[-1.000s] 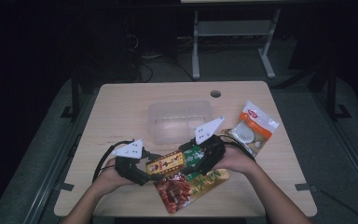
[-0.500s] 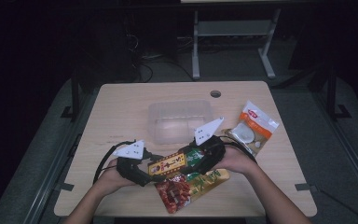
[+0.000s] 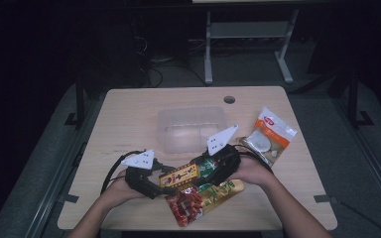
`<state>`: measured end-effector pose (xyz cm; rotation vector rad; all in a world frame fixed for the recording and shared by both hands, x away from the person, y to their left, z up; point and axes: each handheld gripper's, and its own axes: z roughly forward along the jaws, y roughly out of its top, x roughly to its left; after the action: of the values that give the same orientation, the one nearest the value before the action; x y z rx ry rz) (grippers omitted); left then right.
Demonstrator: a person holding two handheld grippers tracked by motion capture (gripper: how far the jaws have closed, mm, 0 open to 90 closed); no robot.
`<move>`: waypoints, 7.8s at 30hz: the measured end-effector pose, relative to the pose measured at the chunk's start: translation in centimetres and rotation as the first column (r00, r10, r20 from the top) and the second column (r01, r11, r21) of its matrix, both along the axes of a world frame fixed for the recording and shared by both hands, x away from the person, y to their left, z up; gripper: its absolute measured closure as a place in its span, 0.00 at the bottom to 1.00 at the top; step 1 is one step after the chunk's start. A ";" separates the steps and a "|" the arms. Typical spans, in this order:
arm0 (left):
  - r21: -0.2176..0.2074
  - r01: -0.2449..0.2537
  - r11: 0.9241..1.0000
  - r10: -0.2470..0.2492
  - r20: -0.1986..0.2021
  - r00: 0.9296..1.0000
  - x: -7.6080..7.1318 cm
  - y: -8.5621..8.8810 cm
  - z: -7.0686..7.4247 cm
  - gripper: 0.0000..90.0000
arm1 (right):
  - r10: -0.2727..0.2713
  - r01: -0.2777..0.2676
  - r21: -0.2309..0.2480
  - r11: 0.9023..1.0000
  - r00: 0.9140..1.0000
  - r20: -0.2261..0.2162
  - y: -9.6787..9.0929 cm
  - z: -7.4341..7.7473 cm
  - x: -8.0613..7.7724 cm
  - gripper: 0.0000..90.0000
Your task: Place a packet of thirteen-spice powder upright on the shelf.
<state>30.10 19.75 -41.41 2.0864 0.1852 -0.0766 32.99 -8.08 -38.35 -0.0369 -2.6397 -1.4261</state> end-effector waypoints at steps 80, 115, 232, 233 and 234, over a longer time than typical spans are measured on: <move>0.179 -0.267 0.947 0.274 -0.014 0.962 -2.9 7.7 -2.4 0.21 | -0.213 0.270 -0.226 0.936 0.945 0.247 3.9 7.9 12.1 0.36; 0.201 -0.245 0.949 0.259 -0.048 0.965 -2.9 7.5 -2.8 0.21 | -0.172 0.252 -0.322 0.913 0.951 0.256 8.0 5.5 14.3 0.35; 0.213 -0.268 0.940 0.288 -0.070 0.955 -2.3 5.5 -3.0 0.20 | -0.464 0.478 -0.054 0.877 0.870 0.167 -2.9 2.8 5.9 0.16; 0.210 -0.271 0.940 0.291 -0.073 0.954 -2.3 5.4 -3.0 0.20 | -0.472 0.486 -0.045 0.873 0.864 0.175 -3.3 2.6 5.6 0.16; 0.211 -0.270 0.939 0.290 -0.070 0.954 -2.3 5.4 -3.0 0.20 | -0.482 0.494 -0.039 0.868 0.860 0.166 -3.5 2.5 5.3 0.16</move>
<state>27.83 25.15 -44.43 2.2344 0.5716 0.0108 38.29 -11.62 -35.90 -0.6848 -2.9508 -1.4996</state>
